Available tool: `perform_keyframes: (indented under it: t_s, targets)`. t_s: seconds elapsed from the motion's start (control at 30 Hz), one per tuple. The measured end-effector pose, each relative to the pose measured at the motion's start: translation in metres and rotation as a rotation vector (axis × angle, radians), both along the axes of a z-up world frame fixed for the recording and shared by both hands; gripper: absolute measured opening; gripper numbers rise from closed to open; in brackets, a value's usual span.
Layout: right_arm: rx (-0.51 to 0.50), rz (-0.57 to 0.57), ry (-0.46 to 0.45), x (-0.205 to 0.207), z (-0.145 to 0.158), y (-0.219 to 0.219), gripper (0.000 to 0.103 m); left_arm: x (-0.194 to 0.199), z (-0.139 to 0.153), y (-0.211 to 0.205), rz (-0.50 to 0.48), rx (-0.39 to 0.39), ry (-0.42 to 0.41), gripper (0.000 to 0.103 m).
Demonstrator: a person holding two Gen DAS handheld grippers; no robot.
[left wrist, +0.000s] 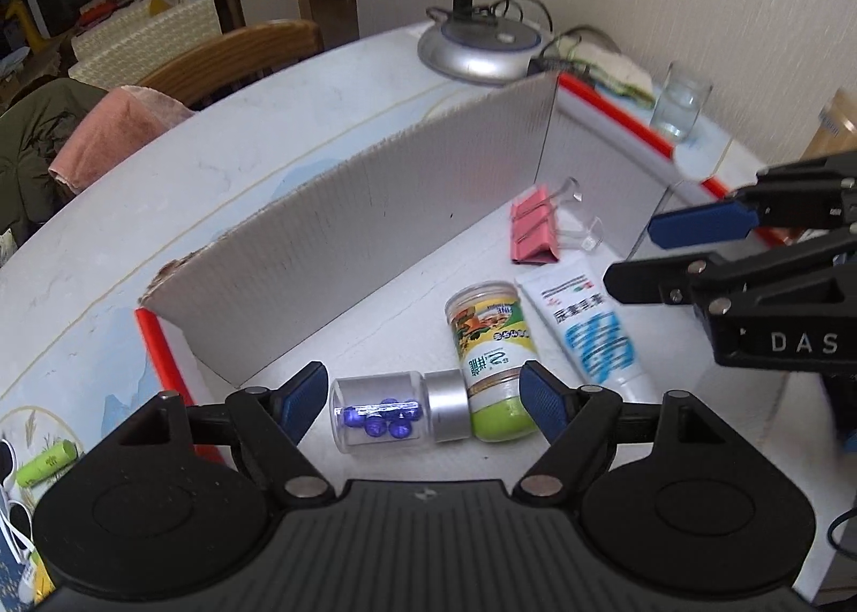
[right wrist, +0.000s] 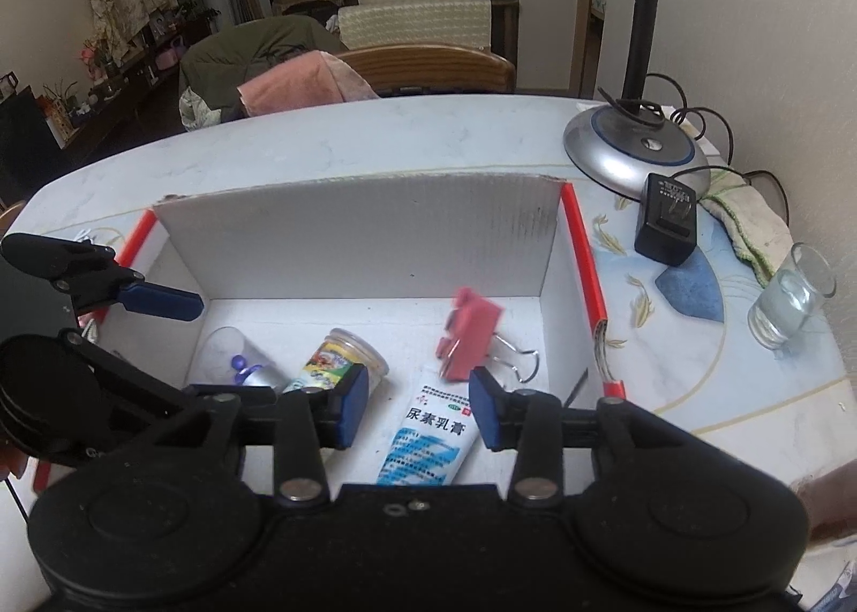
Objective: Organize rigid objects
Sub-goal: 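Open both tools to drop the vial and clip in the box, then withdraw both tools from the box back over the mat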
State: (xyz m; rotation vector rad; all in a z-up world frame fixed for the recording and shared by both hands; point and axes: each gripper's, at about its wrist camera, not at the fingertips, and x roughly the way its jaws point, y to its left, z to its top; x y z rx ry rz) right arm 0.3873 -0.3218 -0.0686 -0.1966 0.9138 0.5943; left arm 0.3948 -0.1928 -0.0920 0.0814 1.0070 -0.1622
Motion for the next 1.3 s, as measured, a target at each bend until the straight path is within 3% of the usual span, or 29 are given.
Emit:
perform_keyframes:
  t_s: [0.37, 0.8, 0.9, 1.27, 1.3]
  targets:
    - [0.054, 0.01, -0.055, -0.037, 0.033, 0.0, 0.054, -0.041, 0.04, 0.01, 0.009, -0.069, -0.11, 0.078]
    - [0.134, 0.014, -0.106, -0.086, 0.067, 0.018, 0.066, -0.095, 0.073, 0.052, 0.039, -0.12, -0.21, 0.079]
    - [0.151, 0.016, -0.114, -0.097, 0.072, 0.026, 0.069, -0.111, 0.079, 0.062, 0.048, -0.114, -0.239, 0.085]
    - [0.202, 0.026, -0.133, -0.138, 0.08, 0.059, 0.089, -0.161, 0.091, 0.109, 0.09, -0.147, -0.29, 0.086]
    - [0.207, 0.026, -0.134, -0.141, 0.08, 0.062, 0.089, -0.165, 0.091, 0.113, 0.092, -0.145, -0.293, 0.091]
